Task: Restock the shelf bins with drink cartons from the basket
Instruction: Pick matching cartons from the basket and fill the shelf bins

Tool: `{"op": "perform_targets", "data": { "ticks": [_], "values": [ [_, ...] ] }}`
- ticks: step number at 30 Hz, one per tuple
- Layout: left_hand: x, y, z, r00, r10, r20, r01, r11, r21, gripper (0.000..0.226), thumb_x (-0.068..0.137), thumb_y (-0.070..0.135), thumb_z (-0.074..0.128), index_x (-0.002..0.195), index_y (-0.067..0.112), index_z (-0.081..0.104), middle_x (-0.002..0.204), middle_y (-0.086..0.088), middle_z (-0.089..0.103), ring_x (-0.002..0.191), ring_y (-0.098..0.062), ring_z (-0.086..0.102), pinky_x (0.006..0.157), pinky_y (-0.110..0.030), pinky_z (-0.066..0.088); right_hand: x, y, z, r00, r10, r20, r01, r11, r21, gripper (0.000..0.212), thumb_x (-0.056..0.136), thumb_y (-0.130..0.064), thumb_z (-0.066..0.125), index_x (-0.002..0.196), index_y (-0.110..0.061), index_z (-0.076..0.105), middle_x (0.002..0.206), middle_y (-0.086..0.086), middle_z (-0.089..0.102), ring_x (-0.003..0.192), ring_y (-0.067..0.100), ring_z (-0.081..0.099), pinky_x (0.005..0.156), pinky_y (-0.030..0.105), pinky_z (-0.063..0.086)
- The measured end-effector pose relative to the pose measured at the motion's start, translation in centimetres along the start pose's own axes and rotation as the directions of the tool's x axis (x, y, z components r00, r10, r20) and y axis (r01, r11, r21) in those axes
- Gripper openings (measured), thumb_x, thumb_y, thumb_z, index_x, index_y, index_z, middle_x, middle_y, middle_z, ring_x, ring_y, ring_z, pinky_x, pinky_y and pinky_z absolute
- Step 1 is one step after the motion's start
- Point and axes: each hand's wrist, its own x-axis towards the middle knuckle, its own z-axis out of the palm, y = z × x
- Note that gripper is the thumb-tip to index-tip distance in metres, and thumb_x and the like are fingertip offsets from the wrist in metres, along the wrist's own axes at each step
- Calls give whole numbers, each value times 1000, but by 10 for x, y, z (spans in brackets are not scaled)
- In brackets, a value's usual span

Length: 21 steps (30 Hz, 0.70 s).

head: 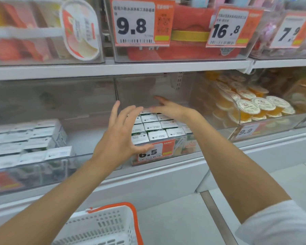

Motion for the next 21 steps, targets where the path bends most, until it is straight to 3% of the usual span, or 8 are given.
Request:
{"op": "perform_targets", "data": {
  "ticks": [3, 6, 8, 10, 13, 16, 19, 21],
  "values": [
    [1, -1, -2, 999, -30, 15, 31, 997, -77, 112, 57, 63, 77, 149, 28, 25, 158, 4, 18, 149, -18, -5, 108, -29, 18, -26, -6, 7, 970, -130, -205, 113, 989, -91, 75, 85, -51, 65, 149, -26, 35, 154, -2, 36, 138, 15, 37, 104, 26, 30],
    [-5, 1, -11, 992, -126, 10, 125, 973, -193, 113, 58, 57, 83, 150, 29, 23, 160, 4, 9, 149, -13, 3, 107, -27, 21, -64, -21, 34, 847, -249, -470, 220, 968, -118, 43, 85, -36, 67, 125, -26, 58, 128, -5, 57, 112, 8, 54, 96, 24, 41],
    [-21, 0, -19, 984, -162, -70, 146, 971, -187, 99, 63, 48, 84, 146, 24, 35, 154, -2, 27, 142, -18, 23, 106, -29, 31, -92, -32, 59, 766, -300, -569, 277, 952, -129, 24, 83, -28, 68, 106, -26, 65, 102, -6, 64, 85, 9, 59, 79, 24, 47],
    [-48, -4, -26, 969, -143, -202, 130, 989, -74, 72, 69, 34, 83, 132, 19, 51, 127, -3, 51, 118, -22, 44, 92, -36, 46, -118, -39, 94, 741, -312, -595, 315, 944, -102, 16, 81, -26, 66, 96, -27, 63, 83, -6, 63, 69, 11, 56, 67, 24, 47],
    [-106, -19, -33, 969, -167, -185, 163, 986, -33, 44, 75, 24, 77, 115, 20, 58, 92, 5, 53, 91, -21, 53, 67, -32, 43, -147, -43, 160, 807, -322, -495, 341, 938, -54, 12, 79, -27, 63, 91, -28, 62, 72, -9, 60, 63, 10, 55, 63, 25, 47],
    [-182, -42, -34, 947, -317, 47, 320, 943, -92, 42, 79, 29, 73, 116, 25, 53, 91, 11, 49, 86, -15, 52, 67, -31, 42, -166, -34, 236, 933, -292, -213, 278, 956, -91, 14, 80, -27, 63, 95, -25, 64, 75, -12, 60, 66, 10, 57, 67, 31, 51],
    [-265, -75, -37, 829, -493, 265, 530, 843, -91, 43, 81, 32, 74, 117, 27, 51, 96, 9, 53, 82, -14, 53, 72, -32, 46, -177, -11, 305, 990, -135, 39, 138, 984, -109, 27, 86, -25, 63, 113, -23, 60, 89, -7, 61, 72, 13, 59, 77, 40, 54],
    [-314, -100, -38, 731, -565, 384, 621, 783, -31, 42, 81, 30, 74, 118, 24, 53, 97, 7, 53, 80, -15, 54, 76, -33, 48, -182, 7, 346, 980, 6, 197, 16, 994, -106, 36, 90, -24, 64, 124, -19, 55, 98, -1, 60, 76, 17, 60, 80, 44, 54]
  ]
}}
